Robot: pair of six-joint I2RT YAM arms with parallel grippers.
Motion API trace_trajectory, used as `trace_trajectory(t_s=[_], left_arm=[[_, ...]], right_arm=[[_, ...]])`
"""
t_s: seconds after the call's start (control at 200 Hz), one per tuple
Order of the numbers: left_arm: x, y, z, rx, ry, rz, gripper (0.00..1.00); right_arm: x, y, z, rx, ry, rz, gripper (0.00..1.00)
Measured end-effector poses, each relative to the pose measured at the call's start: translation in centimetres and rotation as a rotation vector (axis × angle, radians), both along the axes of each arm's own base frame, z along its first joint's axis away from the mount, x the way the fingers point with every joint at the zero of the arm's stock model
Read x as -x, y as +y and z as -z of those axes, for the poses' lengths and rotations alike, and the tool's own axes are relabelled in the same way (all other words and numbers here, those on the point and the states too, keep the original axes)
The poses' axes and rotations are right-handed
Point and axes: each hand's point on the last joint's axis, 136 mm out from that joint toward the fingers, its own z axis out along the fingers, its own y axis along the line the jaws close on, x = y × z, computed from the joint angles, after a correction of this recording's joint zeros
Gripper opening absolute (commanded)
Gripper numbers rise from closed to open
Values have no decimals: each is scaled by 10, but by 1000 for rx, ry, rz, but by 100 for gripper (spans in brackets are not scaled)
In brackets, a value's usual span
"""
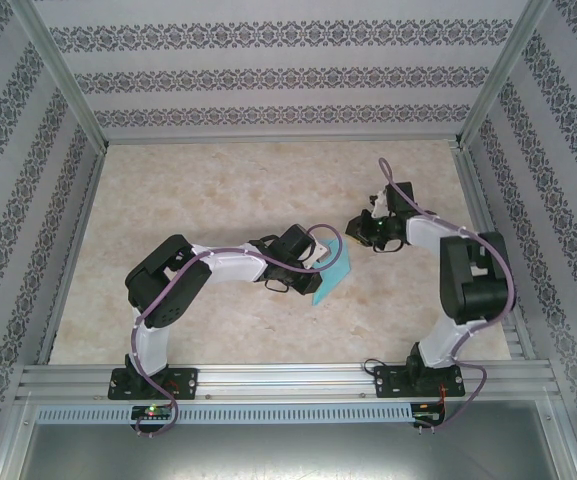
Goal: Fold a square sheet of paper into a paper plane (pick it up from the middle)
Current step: Fourth fold the wing at the center of the table.
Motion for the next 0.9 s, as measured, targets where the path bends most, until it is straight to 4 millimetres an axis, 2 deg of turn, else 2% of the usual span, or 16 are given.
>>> trace_trajectory(t_s=[0.105,0.275,0.38,0.709,0.899], left_arm=[[0,0,0,0,3,0,20],[0,0,0,6,13,-4,19],[0,0,0,12,21,-5,20],[1,-1,-1,20,29,-2,19],[1,-2,-2,26,36,-6,20]], right_arm=[[24,19,-3,-46,4,-38,13],[77,50,18,-80,110,-105,12],[93,55,29,-92,153,-104,12],[85,67,46,-134,178,-83,11],[81,69,48,-129,177,-97,11]])
